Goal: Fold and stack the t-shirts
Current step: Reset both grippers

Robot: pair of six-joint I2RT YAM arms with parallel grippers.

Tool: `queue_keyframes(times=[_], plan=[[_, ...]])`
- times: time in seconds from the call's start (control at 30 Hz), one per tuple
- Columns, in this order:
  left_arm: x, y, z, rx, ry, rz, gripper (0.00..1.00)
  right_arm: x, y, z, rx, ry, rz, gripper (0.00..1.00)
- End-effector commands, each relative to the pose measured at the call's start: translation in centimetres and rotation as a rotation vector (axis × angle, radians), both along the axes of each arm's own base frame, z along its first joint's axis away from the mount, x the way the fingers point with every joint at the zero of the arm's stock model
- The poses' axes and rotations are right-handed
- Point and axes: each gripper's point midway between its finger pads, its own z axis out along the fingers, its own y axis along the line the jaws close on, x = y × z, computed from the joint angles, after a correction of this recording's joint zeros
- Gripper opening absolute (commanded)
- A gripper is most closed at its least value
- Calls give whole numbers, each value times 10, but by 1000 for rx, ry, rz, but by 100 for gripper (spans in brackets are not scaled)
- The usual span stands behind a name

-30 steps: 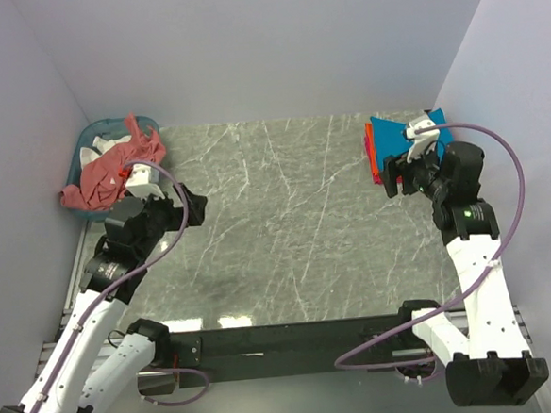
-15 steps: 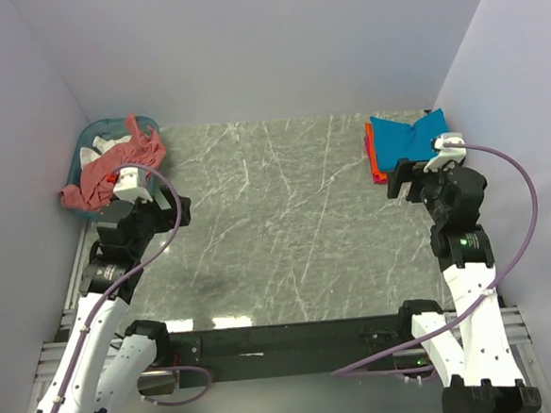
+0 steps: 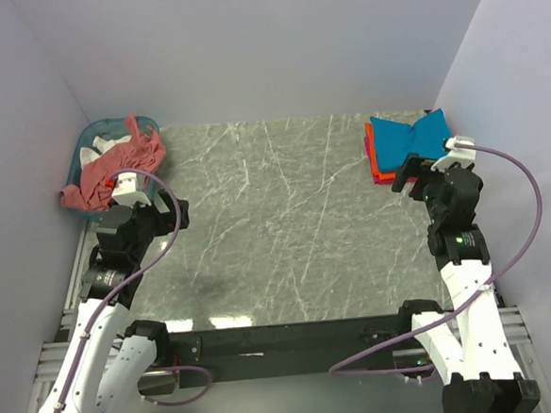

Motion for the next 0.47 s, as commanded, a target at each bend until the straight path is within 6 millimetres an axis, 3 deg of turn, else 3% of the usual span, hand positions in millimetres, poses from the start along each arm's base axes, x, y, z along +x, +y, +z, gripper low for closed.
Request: queue_keyframes(times=[0.0,0.43], plan=[[2,4,11,-2,-50,21,99,1,-9,8,10,-54,-55,100],[3,3,11,-5,-53,19,99,-1,-15,2,-48,-51,-69,100]])
